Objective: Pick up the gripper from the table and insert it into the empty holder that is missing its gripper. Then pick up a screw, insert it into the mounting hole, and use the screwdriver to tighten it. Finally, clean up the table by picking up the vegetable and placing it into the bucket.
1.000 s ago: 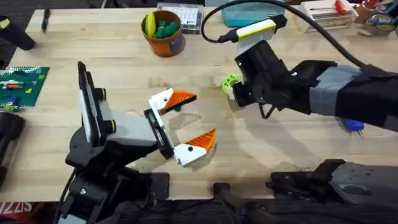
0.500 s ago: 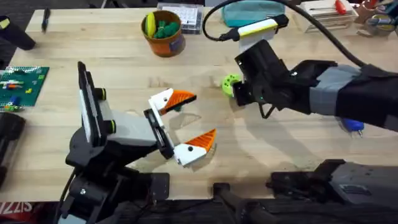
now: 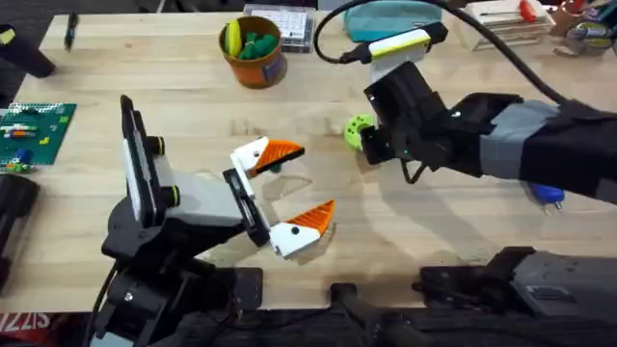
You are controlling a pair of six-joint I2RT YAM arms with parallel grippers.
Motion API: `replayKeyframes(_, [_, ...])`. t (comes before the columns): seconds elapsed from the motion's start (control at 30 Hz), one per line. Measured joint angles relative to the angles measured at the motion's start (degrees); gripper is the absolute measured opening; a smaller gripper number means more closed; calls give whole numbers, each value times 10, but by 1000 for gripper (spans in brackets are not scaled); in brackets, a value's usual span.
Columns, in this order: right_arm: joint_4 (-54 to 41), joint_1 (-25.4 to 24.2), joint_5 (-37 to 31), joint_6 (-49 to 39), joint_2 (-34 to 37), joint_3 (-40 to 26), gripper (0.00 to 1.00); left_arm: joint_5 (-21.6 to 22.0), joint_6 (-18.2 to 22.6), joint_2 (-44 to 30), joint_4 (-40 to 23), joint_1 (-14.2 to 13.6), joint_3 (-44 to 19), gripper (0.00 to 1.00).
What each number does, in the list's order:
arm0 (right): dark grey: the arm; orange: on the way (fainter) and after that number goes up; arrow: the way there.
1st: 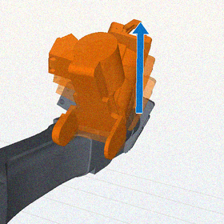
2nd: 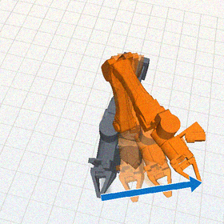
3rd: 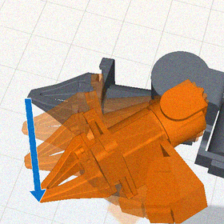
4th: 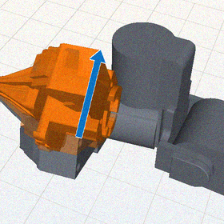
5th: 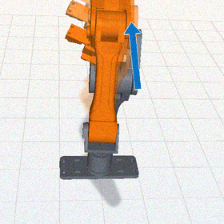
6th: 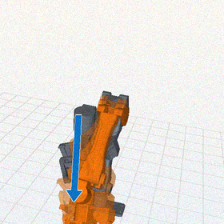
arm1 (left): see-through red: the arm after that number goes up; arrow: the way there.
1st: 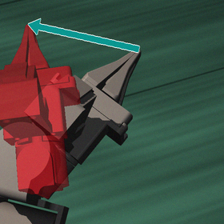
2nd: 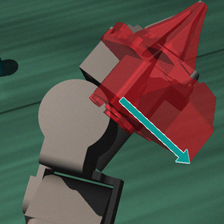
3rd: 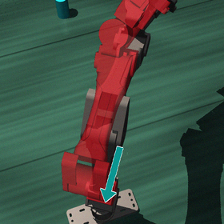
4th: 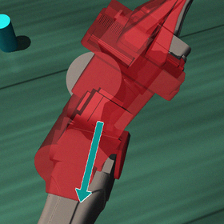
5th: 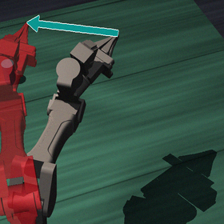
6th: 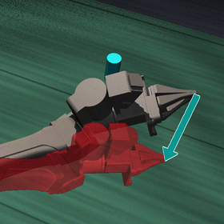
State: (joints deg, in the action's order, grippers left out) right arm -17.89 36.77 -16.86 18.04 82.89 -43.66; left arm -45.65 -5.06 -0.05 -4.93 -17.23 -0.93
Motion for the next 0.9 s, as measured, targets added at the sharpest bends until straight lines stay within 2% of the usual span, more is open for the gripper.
replayKeyframes(0.6, [0, 0, 0, 0, 0, 0, 26, 0, 0, 0, 0, 0, 0, 986])
replayKeyframes(0.73, [-3, 0, 2, -1, 0, 0, 204, 0, 0, 0, 0, 0, 0, 988])
replayKeyframes(0.8, [-3, -1, 2, 1, 0, 0, 345, 0, 0, 0, 0, 0, 0, 988])
replayKeyframes(0.83, [-3, -2, 0, 0, 0, 0, 452, 0, 0, 0, 0, 0, 0, 987])
replayKeyframes(0.9, [-3, -2, 0, 0, 0, 0, 557, 0, 0, 0, 0, 0, 0, 987])
